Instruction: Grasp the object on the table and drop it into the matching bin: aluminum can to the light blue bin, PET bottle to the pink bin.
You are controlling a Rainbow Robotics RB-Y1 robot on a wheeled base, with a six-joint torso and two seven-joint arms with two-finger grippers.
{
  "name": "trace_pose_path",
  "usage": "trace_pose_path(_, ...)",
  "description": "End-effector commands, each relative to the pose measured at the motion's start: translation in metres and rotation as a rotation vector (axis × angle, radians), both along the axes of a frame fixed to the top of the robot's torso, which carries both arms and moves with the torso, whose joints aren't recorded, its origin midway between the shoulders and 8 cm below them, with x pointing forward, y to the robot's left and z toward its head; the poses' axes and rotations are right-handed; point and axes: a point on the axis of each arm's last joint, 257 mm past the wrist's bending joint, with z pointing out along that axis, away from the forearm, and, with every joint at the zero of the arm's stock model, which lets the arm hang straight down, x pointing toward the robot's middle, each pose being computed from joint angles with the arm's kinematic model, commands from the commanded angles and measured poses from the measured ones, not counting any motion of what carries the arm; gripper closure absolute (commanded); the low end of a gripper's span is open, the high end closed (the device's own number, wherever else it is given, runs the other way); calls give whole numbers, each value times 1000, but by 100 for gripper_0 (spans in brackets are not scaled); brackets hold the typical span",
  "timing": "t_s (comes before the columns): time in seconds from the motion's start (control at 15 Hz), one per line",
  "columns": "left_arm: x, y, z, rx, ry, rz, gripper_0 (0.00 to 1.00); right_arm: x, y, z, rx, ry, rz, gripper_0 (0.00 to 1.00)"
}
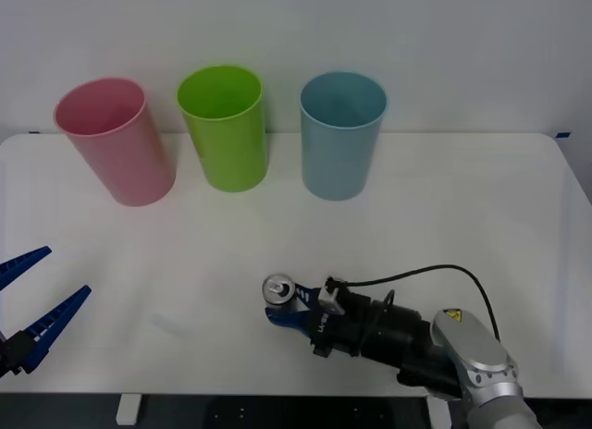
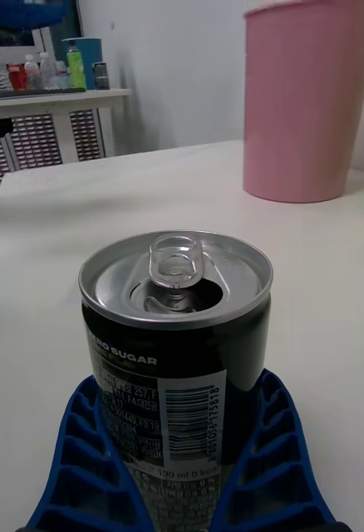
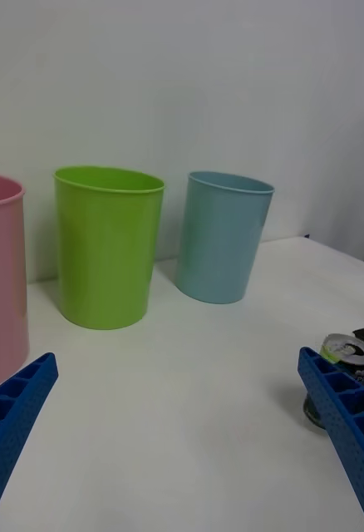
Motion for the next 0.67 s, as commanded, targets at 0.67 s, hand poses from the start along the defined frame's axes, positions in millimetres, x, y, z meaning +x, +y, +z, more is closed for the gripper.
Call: trace_pose_path(0.67, 0, 0, 0, 0, 0, 0, 0, 30, -52, 78, 125, -12, -58, 100)
